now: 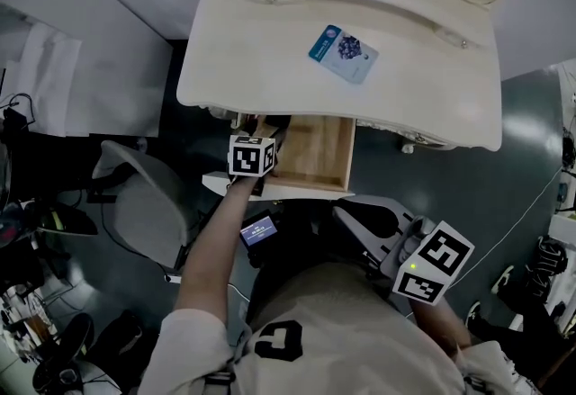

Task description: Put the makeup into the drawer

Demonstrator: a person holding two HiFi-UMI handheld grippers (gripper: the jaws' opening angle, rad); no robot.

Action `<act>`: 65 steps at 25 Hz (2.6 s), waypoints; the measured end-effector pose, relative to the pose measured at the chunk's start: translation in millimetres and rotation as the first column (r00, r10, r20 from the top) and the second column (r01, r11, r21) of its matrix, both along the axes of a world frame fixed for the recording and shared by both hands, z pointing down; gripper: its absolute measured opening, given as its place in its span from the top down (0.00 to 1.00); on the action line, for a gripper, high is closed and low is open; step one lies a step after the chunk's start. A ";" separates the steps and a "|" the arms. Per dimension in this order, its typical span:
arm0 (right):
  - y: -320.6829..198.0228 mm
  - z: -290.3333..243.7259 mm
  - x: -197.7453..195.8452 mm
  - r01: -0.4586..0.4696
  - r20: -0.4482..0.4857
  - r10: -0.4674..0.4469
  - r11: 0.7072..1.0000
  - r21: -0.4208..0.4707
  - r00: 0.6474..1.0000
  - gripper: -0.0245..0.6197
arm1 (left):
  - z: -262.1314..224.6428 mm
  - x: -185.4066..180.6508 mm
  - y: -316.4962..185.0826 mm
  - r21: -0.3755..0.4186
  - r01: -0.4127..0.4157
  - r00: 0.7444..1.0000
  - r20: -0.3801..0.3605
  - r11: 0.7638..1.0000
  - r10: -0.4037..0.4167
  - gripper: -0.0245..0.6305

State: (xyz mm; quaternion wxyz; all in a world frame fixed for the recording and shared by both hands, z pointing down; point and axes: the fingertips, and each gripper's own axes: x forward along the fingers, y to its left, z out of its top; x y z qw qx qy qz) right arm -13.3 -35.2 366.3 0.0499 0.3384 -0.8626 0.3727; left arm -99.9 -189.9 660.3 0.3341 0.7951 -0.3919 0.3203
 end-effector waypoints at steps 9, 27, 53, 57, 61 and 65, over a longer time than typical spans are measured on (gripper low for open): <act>11.6 -14.1 3.4 0.017 0.031 -0.019 0.999 0.050 0.999 0.92 | -44.9 -3.9 2.2 0.057 0.025 0.999 -0.040 0.998 -0.023 0.40; 36.1 -51.0 52.6 -0.004 0.058 -0.006 0.985 0.172 0.998 0.92 | -200.5 34.7 43.2 0.249 0.111 0.951 -0.308 0.962 -0.030 0.41; 82.0 -45.1 121.2 0.096 0.149 -0.127 0.976 0.197 0.981 0.92 | -300.2 135.9 151.5 0.423 -0.051 0.957 -0.238 0.905 0.165 0.88; 73.5 -39.0 123.2 0.074 0.134 -0.098 0.981 0.177 0.986 0.92 | -300.4 136.6 149.5 0.428 -0.065 0.951 -0.246 0.901 0.185 0.88; 64.9 -34.2 112.6 0.065 0.108 -0.082 0.987 0.149 0.991 0.92 | -302.8 129.5 147.0 0.437 -0.084 0.941 -0.261 0.895 0.216 0.88; 54.1 -27.2 95.7 0.036 0.086 -0.045 0.994 0.105 0.995 0.92 | -307.6 113.1 140.9 0.456 -0.098 0.920 -0.297 0.885 0.256 0.88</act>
